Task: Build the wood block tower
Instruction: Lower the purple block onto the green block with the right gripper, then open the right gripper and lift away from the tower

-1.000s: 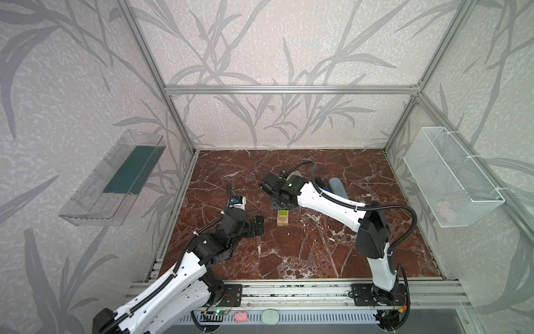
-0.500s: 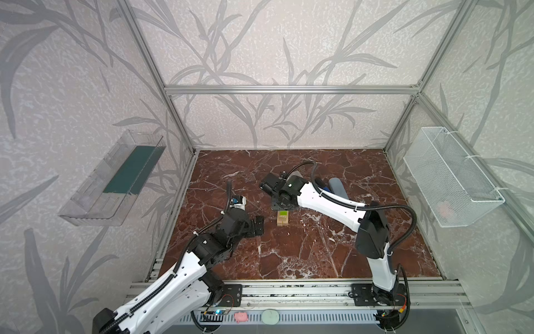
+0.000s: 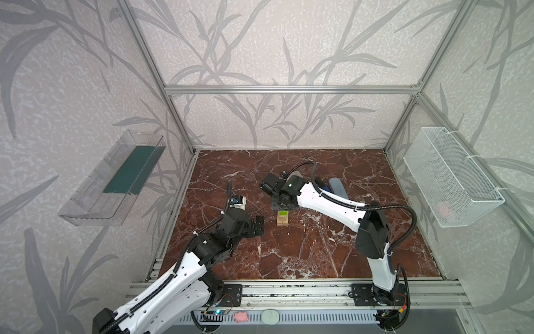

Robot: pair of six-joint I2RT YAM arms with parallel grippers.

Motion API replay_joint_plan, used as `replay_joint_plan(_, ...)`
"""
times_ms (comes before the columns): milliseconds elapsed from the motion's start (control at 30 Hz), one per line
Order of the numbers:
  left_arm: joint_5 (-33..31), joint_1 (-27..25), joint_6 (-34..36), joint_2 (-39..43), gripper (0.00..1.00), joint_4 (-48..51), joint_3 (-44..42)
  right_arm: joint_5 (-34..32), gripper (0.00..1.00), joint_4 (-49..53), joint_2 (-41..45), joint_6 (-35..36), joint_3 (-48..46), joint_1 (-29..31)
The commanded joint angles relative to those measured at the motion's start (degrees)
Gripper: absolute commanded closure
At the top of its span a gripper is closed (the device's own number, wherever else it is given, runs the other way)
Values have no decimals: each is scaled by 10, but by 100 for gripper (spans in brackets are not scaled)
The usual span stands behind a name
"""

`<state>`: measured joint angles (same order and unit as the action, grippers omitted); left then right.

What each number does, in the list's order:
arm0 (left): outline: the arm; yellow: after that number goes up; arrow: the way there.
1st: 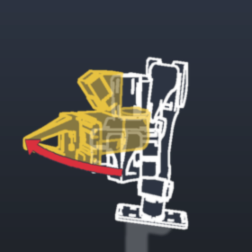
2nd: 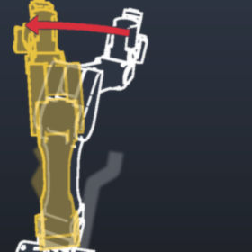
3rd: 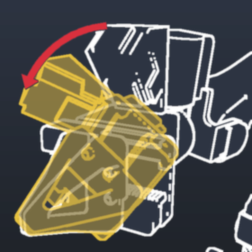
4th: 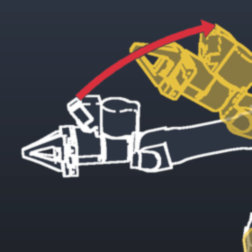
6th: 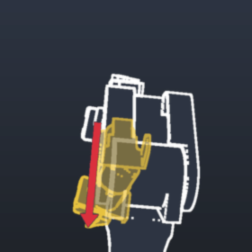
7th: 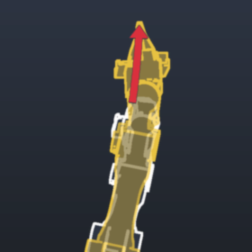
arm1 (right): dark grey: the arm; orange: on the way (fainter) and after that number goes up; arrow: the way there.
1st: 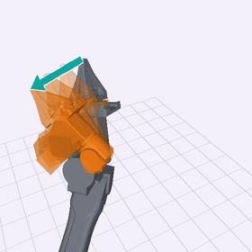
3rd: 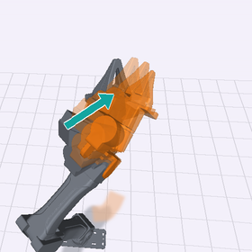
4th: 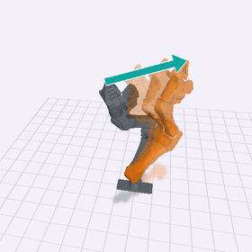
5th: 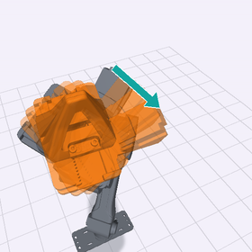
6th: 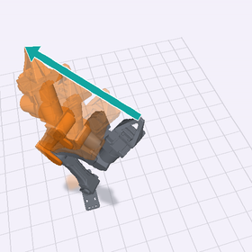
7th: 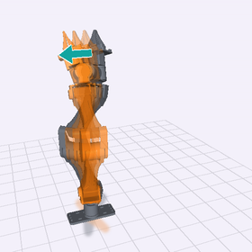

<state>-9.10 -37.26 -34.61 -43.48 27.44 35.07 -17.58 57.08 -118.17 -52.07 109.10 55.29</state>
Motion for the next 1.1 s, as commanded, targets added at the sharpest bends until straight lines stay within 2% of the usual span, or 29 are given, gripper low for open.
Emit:
replay_joint_plan(0,-3,4,-4,2,1,0,-4,-8,74,6,3,-6,-8,0)
replay_joint_plan(233,-3,4,-5,2,0,-2,-5,-7,67,4,2,-6,-7,0)
replay_joint_plan(733,-1,4,-3,-1,1,-5,-4,-7,45,1,13,3,0,-2)
replay_joint_plan(1067,-3,4,7,-1,1,6,10,-51,16,6,89,53,-8,-6)
